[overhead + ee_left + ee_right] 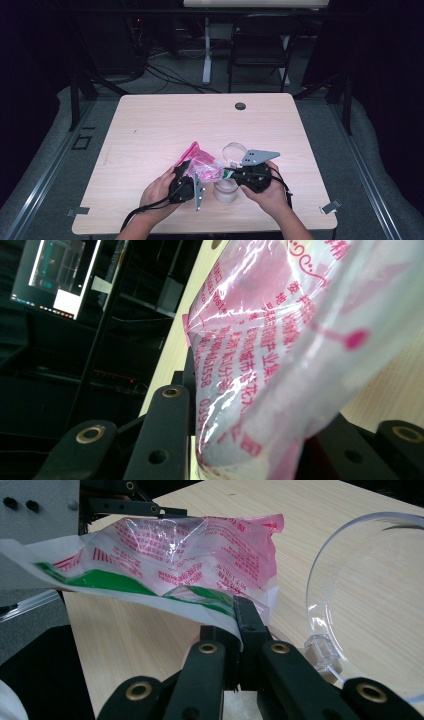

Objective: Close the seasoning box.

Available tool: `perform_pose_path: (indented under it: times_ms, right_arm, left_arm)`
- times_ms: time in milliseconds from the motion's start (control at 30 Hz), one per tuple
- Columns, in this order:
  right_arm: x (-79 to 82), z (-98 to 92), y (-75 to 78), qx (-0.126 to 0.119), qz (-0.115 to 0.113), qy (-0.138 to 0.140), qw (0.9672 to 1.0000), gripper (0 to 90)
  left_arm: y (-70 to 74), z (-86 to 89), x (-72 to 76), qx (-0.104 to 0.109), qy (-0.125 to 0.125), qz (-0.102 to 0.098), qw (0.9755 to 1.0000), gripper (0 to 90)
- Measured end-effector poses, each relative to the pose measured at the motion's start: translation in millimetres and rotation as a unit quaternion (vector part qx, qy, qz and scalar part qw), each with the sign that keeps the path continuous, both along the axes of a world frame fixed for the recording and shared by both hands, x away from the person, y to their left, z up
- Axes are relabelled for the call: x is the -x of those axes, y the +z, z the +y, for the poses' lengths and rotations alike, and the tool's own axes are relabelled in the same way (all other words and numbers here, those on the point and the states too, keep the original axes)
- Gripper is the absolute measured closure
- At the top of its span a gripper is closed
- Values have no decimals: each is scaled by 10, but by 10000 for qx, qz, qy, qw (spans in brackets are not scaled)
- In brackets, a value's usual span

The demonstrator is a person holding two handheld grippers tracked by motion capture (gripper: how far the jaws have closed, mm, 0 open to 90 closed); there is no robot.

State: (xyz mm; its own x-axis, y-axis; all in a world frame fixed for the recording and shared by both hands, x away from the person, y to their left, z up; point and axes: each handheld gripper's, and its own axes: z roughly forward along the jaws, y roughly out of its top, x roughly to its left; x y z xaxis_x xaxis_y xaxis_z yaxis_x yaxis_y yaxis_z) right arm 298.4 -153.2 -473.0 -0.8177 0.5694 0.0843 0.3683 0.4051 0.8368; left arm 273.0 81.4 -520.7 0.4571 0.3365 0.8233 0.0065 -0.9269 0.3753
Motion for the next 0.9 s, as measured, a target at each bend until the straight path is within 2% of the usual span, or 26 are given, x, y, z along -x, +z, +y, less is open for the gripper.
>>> perform_pose_path:
  times_ms: [167,300,333,433,467,500,567,600,633,800,900]
  right_arm:
    - [6,17,-1,24,-15,24,10000,900]
    - [20,33,8,44,-50,36,10000,900]
    - [28,40,15,60,-77,40,9999,900]
    - [53,68,36,81,-139,56,9999,900]
    - [54,72,36,74,-140,65,9999,900]
    - [54,75,35,95,-140,75,9998,900]
    - [54,77,33,96,-129,73,9998,900]
    - [54,79,32,90,-125,70,9999,900]
    - [54,80,32,87,-123,73,9999,900]
    - [49,84,26,58,-91,95,9999,898]
    - [42,76,23,5,-63,94,9999,885]
  left_arm:
    - [-25,14,5,76,7,44,10000,734]
    - [-49,33,2,269,16,180,9995,734]
    - [-74,37,-5,523,-9,248,9983,735]
    - [-89,66,-12,727,8,435,9964,735]
    - [-121,64,-14,955,-2,494,9942,735]
    - [-131,64,-19,1042,-16,490,9934,735]
    - [-133,78,-21,1057,8,629,9924,736]
    - [-143,78,-23,1177,2,661,9908,737]
    - [-141,88,-26,1152,27,710,9908,737]
    - [-166,119,-60,1400,71,997,9851,741]
    - [-183,128,-79,1496,64,1059,9830,742]
